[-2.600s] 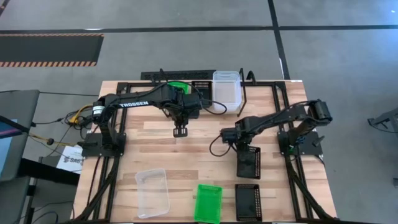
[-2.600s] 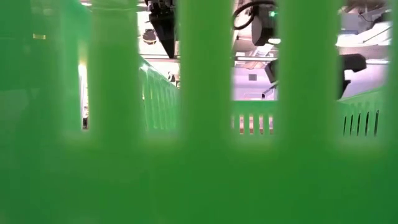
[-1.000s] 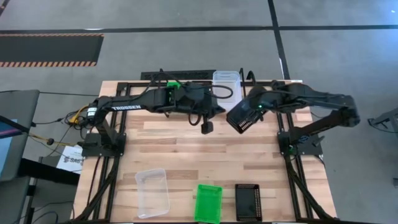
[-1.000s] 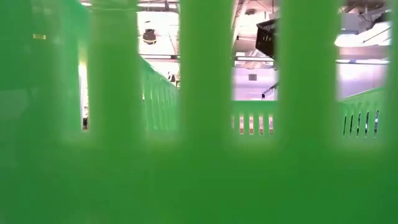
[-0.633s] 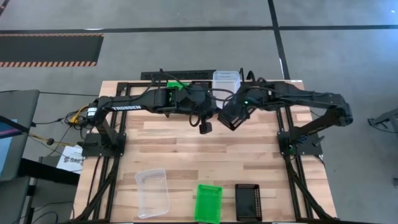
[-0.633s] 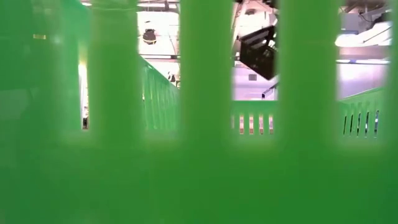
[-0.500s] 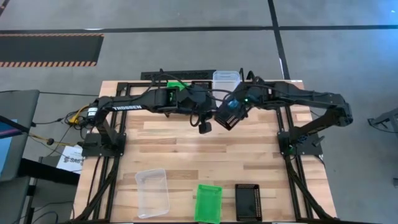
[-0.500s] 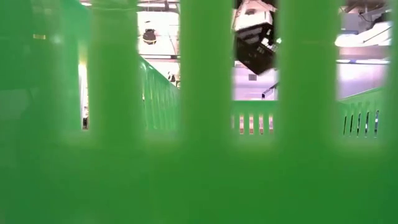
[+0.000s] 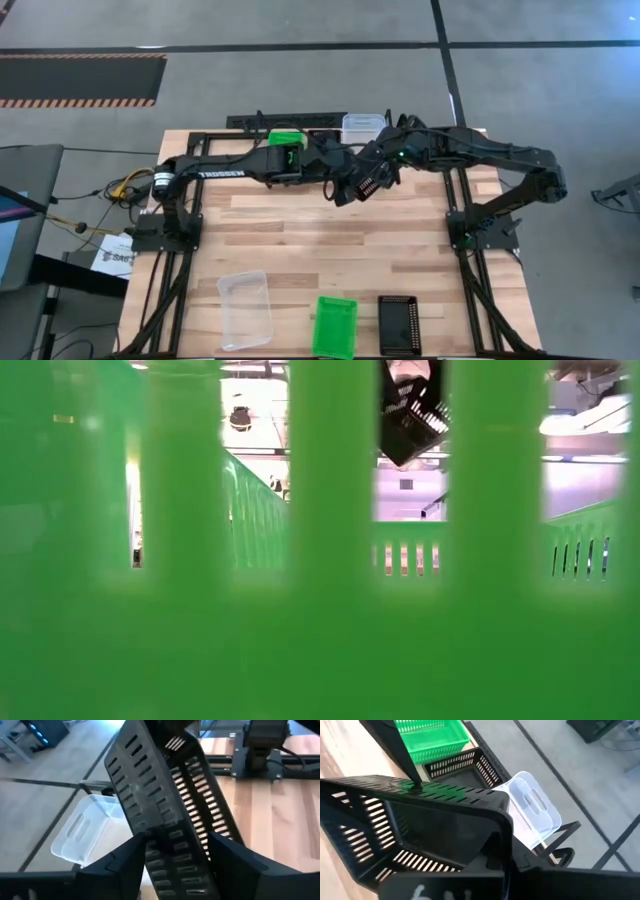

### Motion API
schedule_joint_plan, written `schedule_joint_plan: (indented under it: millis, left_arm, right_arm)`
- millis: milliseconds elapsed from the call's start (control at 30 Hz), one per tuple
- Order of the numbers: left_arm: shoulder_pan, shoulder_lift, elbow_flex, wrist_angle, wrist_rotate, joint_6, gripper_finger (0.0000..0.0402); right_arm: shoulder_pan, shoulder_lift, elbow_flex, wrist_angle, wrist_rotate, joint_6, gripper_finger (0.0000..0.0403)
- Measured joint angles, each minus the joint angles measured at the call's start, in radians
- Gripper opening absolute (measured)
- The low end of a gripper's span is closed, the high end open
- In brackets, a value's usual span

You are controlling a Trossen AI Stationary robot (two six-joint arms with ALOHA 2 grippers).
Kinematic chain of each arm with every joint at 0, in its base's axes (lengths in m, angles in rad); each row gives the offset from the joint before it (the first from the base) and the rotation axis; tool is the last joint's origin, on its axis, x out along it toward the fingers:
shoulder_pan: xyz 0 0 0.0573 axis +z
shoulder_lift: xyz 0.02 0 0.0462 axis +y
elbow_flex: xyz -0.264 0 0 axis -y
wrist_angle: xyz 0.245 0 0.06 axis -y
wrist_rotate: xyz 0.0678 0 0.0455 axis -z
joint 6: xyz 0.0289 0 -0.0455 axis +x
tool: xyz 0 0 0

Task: Stack baskets on shelf by color
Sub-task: Stack the top black bin into the black bin on the shelf

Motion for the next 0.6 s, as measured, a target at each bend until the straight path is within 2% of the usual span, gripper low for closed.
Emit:
schedule_joint_plan:
  millis: [100, 167, 233, 300, 333, 367, 600]
  left_arm:
    - [0.005, 0.016, 0.001, 0.021, -0.020, 0.003, 0.0207]
    - [0.004, 0.017, 0.000, 0.014, -0.080, -0.009, 0.0195]
    - [0.000, 0.017, 0.000, 0.012, -0.158, -0.002, 0.0156]
    - [-0.008, 0.017, 0.011, -0.005, -0.196, 0.035, 0.0088]
    - [-0.012, 0.016, 0.020, -0.019, -0.214, 0.051, 0.0048]
    - [-0.011, 0.014, 0.029, -0.021, -0.203, 0.056, 0.0027]
    - [-0.004, 0.009, 0.048, -0.075, -0.174, -0.007, 0.0005]
  right_arm:
    - [0.014, -0.001, 0.001, -0.007, 0.008, 0.000, 0.0001]
    - [0.023, 0.000, 0.001, -0.009, 0.008, 0.004, 0.0001]
    - [0.033, -0.001, 0.006, 0.011, -0.001, 0.011, 0.0001]
    - [0.043, -0.002, 0.007, 0.007, 0.005, 0.000, 0.0006]
    - [0.048, -0.002, 0.007, 0.016, 0.002, -0.010, 0.0013]
    - [0.055, -0.002, 0.007, 0.020, 0.004, -0.013, 0.0024]
    - [0.069, 0.002, 0.029, 0.022, 0.006, -0.041, 0.0120]
